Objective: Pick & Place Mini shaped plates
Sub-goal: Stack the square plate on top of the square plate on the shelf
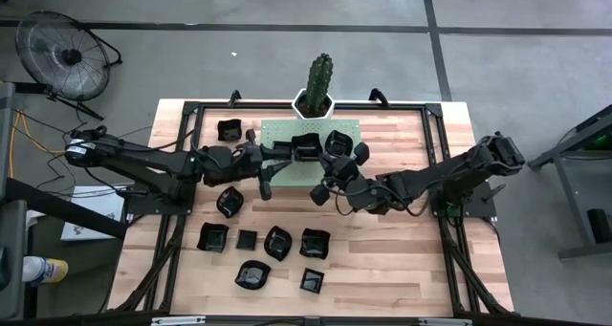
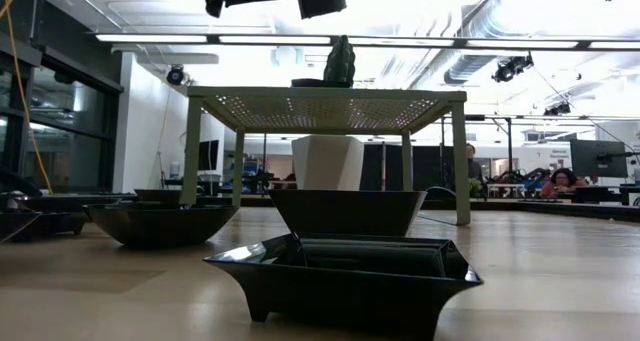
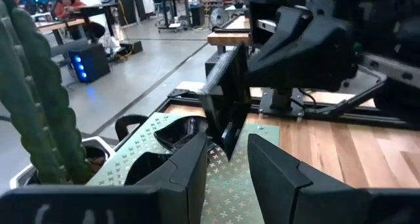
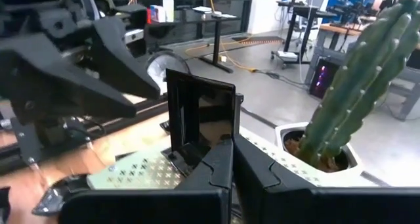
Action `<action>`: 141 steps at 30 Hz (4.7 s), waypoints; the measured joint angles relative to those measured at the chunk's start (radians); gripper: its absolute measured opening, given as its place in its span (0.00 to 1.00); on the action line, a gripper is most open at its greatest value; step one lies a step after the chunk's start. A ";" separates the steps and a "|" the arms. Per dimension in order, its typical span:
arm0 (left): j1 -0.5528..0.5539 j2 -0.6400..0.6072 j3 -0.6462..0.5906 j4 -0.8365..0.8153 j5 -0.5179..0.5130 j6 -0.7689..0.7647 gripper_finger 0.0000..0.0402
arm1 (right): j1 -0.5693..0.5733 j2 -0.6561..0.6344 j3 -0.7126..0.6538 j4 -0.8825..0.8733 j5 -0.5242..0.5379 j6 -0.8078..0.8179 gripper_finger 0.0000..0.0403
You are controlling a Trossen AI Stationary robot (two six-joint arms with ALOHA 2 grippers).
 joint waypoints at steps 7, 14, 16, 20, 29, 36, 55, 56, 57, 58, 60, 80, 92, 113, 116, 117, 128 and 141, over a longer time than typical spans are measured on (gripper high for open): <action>0.000 0.000 0.000 0.013 -0.018 -0.072 0.27 | -0.016 0.009 0.000 0.053 -0.027 -0.049 0.00; 0.000 0.000 0.000 0.014 -0.023 -0.078 0.27 | -0.040 0.009 0.000 0.103 -0.071 -0.101 0.00; 0.000 0.000 0.000 0.017 -0.027 -0.080 0.27 | -0.046 0.009 0.000 0.102 -0.075 -0.102 0.00; 0.000 0.000 0.000 0.016 -0.058 -0.102 0.27 | -0.051 0.009 0.000 0.103 -0.097 -0.103 0.00; 0.000 0.001 0.000 0.037 -0.079 -0.106 0.27 | -0.063 0.009 0.000 0.106 -0.114 -0.109 0.00; 0.000 0.031 0.002 0.039 -0.082 -0.136 0.27 | -0.084 0.009 0.000 0.132 -0.138 -0.111 0.00; 0.000 0.041 0.001 0.042 -0.156 -0.180 0.22 | -0.084 0.009 0.000 0.141 -0.162 -0.146 0.00; 0.000 0.041 0.001 0.042 -0.156 -0.181 0.20 | -0.084 0.009 0.000 0.139 -0.162 -0.146 0.00; 0.000 0.041 0.001 0.042 -0.156 -0.181 0.17 | -0.084 0.009 0.000 0.136 -0.162 -0.146 0.00; 0.000 0.041 0.001 0.043 -0.156 -0.181 0.15 | -0.084 0.009 0.000 0.134 -0.162 -0.146 0.00; 0.000 0.041 0.001 0.043 -0.156 -0.181 0.10 | -0.084 0.009 0.000 0.134 -0.162 -0.146 0.00; 0.000 0.041 -0.001 0.041 -0.161 -0.181 0.00 | -0.086 0.007 0.000 0.128 -0.224 -0.133 0.03; 0.000 0.040 -0.001 0.042 -0.155 -0.181 0.00 | -0.085 0.007 0.000 0.123 -0.256 -0.057 0.32; 0.186 -0.232 0.000 -0.539 0.213 -0.623 0.00 | -0.083 -0.202 -0.001 -0.042 -0.198 -0.020 0.47; 0.271 -0.231 -0.001 -0.585 0.394 -0.650 0.00 | -0.083 -0.231 -0.001 -0.074 -0.197 -0.001 0.47; 0.297 -0.230 -0.001 -0.579 0.443 -0.652 0.00 | -0.083 -0.238 -0.001 -0.081 -0.197 0.003 0.47; 0.586 -0.217 0.000 -0.643 0.837 -0.715 0.00 | -0.082 -0.245 -0.001 -0.158 -0.239 0.057 0.47; 0.717 -0.086 0.000 -0.651 1.078 -0.800 0.00 | -0.054 -0.244 -0.001 -0.189 -0.240 0.057 0.47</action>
